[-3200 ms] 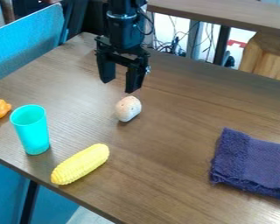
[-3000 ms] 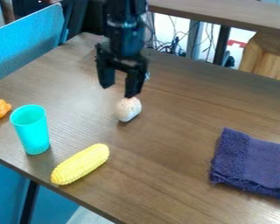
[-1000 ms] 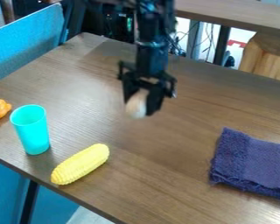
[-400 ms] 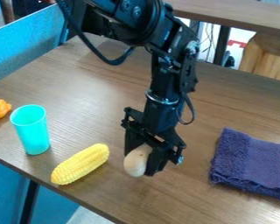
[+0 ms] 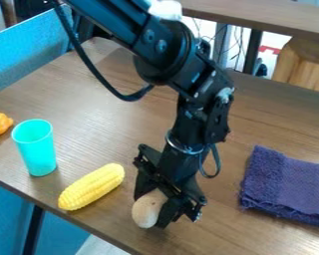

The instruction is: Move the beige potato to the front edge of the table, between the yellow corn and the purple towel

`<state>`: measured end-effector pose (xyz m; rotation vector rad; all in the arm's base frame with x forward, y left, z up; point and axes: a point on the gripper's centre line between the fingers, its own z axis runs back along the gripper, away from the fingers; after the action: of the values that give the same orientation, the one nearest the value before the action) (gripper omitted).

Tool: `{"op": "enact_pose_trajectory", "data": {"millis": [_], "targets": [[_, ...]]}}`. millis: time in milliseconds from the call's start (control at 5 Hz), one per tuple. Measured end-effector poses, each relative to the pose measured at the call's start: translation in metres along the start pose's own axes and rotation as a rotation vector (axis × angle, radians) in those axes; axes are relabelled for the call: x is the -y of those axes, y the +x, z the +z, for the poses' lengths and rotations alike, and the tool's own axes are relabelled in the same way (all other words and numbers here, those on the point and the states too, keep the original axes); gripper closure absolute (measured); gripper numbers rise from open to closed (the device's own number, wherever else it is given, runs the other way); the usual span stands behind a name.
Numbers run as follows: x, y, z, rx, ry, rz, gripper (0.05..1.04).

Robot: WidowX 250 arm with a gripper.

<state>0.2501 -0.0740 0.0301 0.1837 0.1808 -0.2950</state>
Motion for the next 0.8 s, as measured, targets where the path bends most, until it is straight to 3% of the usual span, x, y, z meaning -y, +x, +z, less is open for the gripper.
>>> {"op": "enact_pose_trajectory", "data": {"millis": [200, 400, 600, 800], "targets": [[0.001, 0.002, -0.011, -0.031, 0.025, -0.025, 0.431], [0.003, 0.007, -0.011, -0.03, 0.018, -0.05, 0.355], [0.001, 0.011, -0.009, -0.015, 0.03, -0.054, 0.156], [0.007, -0.001, 0.011, 0.027, -0.047, -0.07, 0.09]]}}
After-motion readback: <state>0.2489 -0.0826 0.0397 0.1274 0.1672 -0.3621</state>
